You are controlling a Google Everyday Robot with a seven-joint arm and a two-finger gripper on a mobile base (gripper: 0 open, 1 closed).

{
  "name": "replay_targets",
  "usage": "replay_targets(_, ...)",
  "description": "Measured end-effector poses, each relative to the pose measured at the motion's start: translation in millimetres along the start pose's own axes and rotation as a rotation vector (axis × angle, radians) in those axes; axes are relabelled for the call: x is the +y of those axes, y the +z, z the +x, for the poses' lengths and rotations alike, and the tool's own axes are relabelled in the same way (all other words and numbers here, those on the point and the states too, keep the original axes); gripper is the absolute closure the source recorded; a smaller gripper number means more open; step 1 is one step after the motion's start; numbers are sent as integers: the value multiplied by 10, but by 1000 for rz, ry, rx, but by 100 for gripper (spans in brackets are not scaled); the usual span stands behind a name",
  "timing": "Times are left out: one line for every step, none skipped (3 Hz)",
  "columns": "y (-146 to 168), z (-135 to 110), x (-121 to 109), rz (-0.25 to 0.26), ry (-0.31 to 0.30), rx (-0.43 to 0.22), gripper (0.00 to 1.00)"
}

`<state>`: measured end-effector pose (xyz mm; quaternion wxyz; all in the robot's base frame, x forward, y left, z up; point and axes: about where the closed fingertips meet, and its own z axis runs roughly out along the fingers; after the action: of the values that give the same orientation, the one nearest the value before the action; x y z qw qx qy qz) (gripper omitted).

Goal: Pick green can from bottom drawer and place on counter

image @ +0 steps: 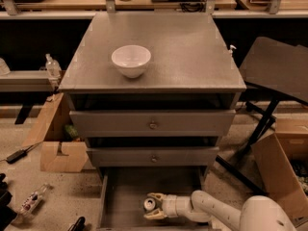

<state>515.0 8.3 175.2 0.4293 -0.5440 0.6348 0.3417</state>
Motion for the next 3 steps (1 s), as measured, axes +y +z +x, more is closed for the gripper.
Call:
replay_targets(-117,-191,119,15,16,-4,62)
replay_targets(-443,-558,172,51,49,-19,85)
replay_targets(-1179,-1208,232,104,85,-39,100)
